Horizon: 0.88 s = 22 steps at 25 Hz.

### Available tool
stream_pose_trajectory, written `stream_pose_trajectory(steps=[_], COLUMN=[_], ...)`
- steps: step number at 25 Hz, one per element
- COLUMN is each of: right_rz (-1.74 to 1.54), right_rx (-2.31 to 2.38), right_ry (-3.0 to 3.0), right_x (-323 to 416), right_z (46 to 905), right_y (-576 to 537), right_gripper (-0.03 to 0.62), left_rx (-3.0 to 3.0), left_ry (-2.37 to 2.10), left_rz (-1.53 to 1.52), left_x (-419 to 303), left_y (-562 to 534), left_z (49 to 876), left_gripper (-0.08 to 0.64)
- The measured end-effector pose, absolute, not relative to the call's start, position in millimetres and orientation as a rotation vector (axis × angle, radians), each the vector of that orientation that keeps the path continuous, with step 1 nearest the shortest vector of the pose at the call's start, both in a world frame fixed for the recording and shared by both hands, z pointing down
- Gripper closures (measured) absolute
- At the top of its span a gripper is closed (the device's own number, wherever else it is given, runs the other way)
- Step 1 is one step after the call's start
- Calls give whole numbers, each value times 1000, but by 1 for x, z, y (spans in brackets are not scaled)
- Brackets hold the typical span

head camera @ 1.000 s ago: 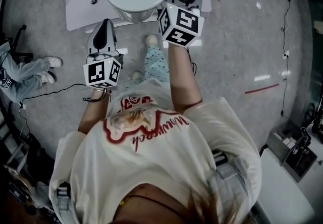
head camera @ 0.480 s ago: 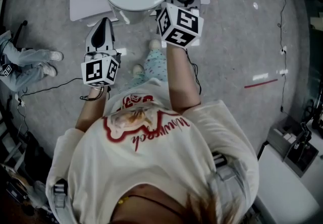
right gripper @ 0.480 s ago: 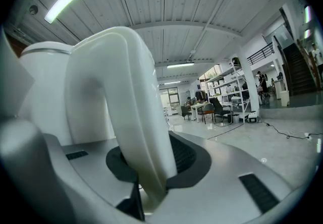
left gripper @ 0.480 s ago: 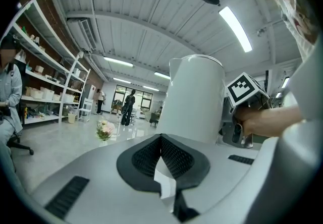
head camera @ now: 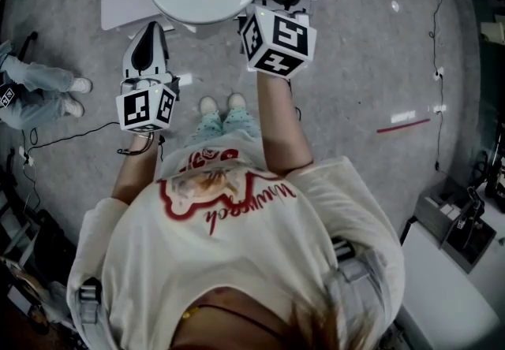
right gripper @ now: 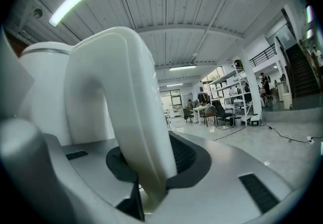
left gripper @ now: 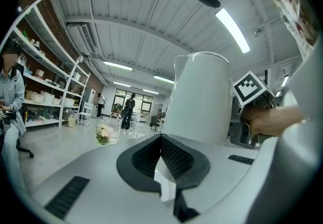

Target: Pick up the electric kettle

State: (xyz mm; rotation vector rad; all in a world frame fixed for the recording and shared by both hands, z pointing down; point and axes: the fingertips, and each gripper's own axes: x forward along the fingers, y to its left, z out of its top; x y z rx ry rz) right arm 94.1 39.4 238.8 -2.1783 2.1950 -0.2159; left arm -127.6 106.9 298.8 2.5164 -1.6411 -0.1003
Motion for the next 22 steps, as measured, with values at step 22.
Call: stream_pose_trajectory(steps=[22], right_rz=[-228], right_rx=[-2171], right_ry=[2203], right_x=[170], right_z=[242], right_y=[57], right_gripper=[506], left_rx=[2496], left_ry=[-1668], left_rz=[-115], left_x=[-50], left_y=[120], left_z=[297], left_gripper=[561])
